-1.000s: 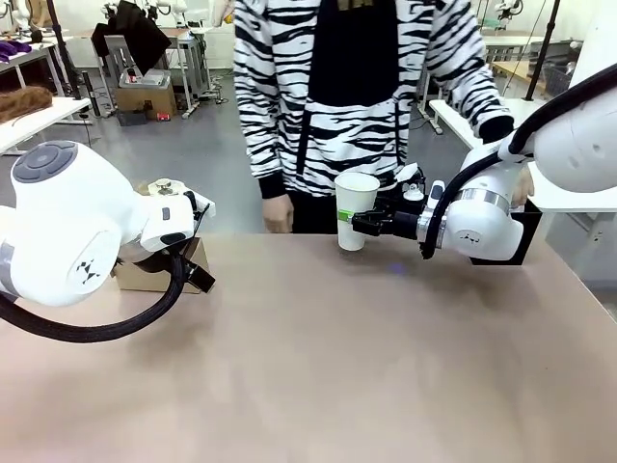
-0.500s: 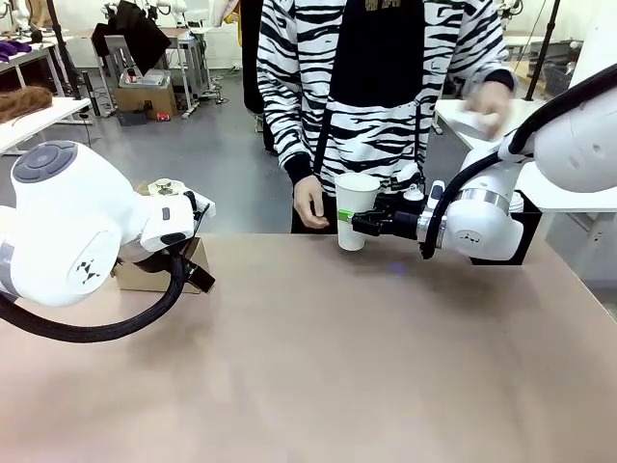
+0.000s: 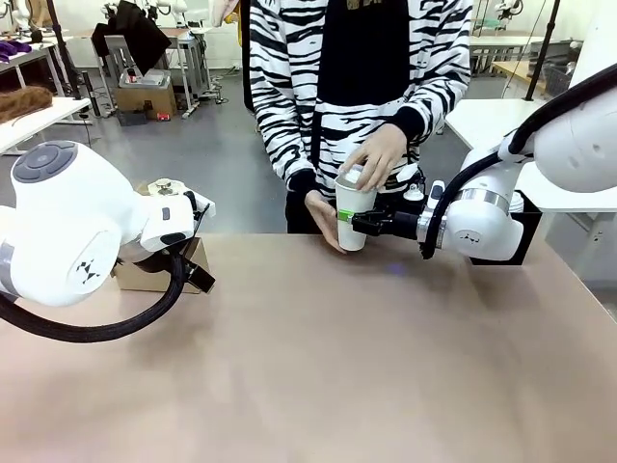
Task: Pour a drink into a cup and package it in a carrier.
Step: When a person places the Paper Cup Lid on the 600 ml Paper Cup , lift the 600 ml Paper Cup.
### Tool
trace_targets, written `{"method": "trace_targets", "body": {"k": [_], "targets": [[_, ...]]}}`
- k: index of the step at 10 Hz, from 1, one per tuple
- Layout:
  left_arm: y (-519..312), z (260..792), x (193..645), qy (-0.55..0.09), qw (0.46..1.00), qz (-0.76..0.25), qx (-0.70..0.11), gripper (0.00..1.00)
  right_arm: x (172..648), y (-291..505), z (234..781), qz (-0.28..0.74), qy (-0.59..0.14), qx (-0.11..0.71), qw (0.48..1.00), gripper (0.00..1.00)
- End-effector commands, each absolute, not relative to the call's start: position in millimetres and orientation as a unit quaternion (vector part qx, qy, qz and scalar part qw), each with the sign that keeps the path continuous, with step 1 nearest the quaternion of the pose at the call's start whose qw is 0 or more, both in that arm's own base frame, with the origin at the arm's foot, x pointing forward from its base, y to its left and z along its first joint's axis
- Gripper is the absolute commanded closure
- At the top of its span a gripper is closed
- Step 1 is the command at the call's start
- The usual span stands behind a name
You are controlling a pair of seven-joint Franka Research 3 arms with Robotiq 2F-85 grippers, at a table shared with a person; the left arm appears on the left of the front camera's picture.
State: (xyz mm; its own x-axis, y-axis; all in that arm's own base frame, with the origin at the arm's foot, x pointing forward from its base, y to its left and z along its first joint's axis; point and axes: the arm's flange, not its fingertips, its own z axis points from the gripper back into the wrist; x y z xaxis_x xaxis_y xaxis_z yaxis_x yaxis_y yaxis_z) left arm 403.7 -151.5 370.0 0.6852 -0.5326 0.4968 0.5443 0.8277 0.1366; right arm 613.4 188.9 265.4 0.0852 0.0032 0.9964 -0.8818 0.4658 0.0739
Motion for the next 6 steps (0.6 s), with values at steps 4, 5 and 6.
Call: {"method": "trace_targets", "body": {"k": [4,5,6], "targets": [[-151.6,370.5,403.4,-0.268,0.918,-0.294,-0.012,0.00,610.3,188.7,269.6,0.348,-0.581,0.381,0.629,0.24],[-151.6,370.5,403.4,-0.268,0.918,-0.294,-0.012,0.00,610.3,188.7,269.6,0.348,-0.581,0.381,0.629,0.24],[-151.6,370.5,403.4,-0.268,0.918,-0.294,-0.012,0.00,610.3,188.7,269.6,0.348,-0.581,0.381,0.629,0.24]]}}
